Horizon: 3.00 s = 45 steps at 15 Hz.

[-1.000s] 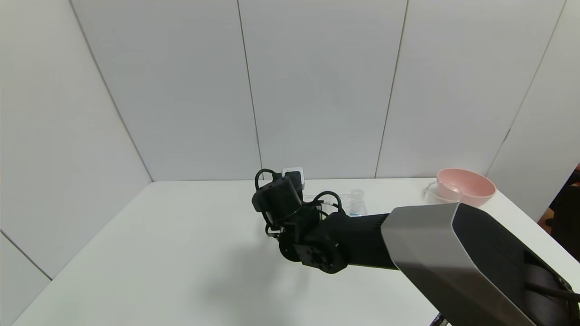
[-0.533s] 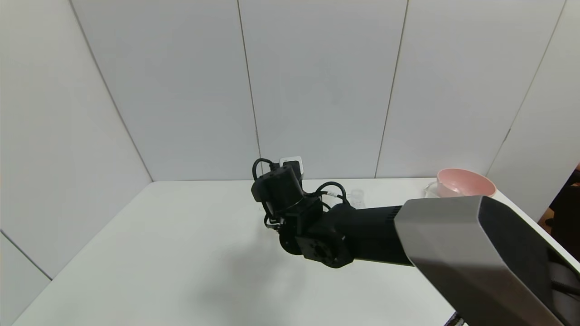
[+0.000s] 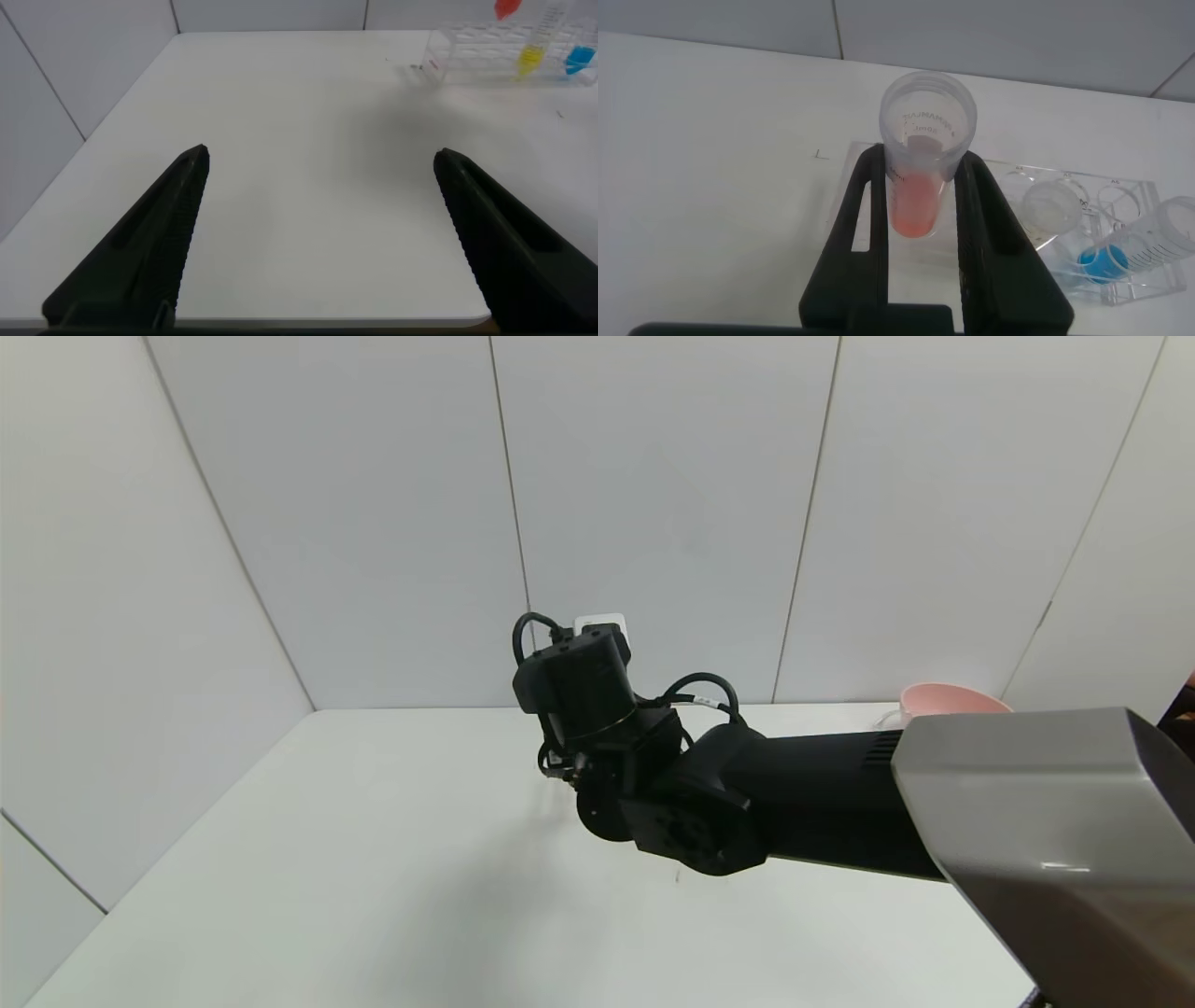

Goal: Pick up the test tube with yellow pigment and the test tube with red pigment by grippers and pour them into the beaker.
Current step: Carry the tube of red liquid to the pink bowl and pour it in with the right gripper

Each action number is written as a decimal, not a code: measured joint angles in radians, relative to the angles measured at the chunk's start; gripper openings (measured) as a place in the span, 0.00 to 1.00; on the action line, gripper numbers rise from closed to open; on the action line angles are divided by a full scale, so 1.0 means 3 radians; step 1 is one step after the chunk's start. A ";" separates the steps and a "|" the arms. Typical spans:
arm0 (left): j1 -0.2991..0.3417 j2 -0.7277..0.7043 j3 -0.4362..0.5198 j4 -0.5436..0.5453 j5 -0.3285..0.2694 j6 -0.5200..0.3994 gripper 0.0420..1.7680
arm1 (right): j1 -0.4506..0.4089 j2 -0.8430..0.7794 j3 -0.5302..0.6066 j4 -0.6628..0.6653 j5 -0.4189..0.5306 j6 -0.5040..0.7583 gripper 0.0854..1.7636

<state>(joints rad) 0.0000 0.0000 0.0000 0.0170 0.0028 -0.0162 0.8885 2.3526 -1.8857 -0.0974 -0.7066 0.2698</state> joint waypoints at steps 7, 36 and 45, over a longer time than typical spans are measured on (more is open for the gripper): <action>0.0000 0.0000 0.0000 0.0000 0.0000 -0.0001 0.97 | 0.0027 -0.0055 0.0033 0.0009 -0.0001 -0.0005 0.24; 0.0000 0.0000 0.0000 0.0000 0.0000 -0.0001 0.97 | -0.3385 -0.2544 0.3148 -0.0181 0.3694 -0.2475 0.24; 0.0000 0.0000 0.0000 0.0000 -0.0001 0.0000 0.97 | -0.3444 -0.1733 0.1857 0.0582 0.3347 -0.3041 0.24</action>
<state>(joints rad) 0.0000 0.0000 0.0000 0.0170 0.0023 -0.0162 -0.1447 1.8328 -1.3287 0.0772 0.2974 -0.6426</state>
